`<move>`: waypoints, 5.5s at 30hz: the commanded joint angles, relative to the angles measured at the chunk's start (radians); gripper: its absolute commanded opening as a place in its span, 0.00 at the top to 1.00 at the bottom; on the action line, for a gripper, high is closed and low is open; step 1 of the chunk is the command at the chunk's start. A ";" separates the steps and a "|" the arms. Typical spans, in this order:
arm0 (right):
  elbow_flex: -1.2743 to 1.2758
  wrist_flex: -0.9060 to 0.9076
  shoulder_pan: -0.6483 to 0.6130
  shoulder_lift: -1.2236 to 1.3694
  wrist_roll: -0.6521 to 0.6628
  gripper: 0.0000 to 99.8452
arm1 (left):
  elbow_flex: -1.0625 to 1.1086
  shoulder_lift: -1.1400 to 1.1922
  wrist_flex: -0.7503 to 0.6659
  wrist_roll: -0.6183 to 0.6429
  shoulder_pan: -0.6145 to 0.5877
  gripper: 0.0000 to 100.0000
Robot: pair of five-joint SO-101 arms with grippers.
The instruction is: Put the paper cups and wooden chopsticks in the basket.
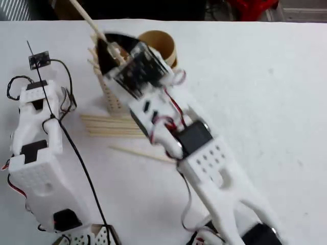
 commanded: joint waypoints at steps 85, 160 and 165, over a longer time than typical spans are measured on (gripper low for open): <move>0.442 0.438 -0.068 0.510 0.350 0.85 | -0.005 -0.010 -0.009 -0.008 0.010 0.84; -0.746 0.226 0.128 0.558 -0.387 0.98 | -0.006 -0.008 -0.011 -0.009 0.013 0.84; -0.746 0.275 0.124 0.575 -0.388 0.97 | -0.006 -0.008 -0.011 -0.009 0.013 0.84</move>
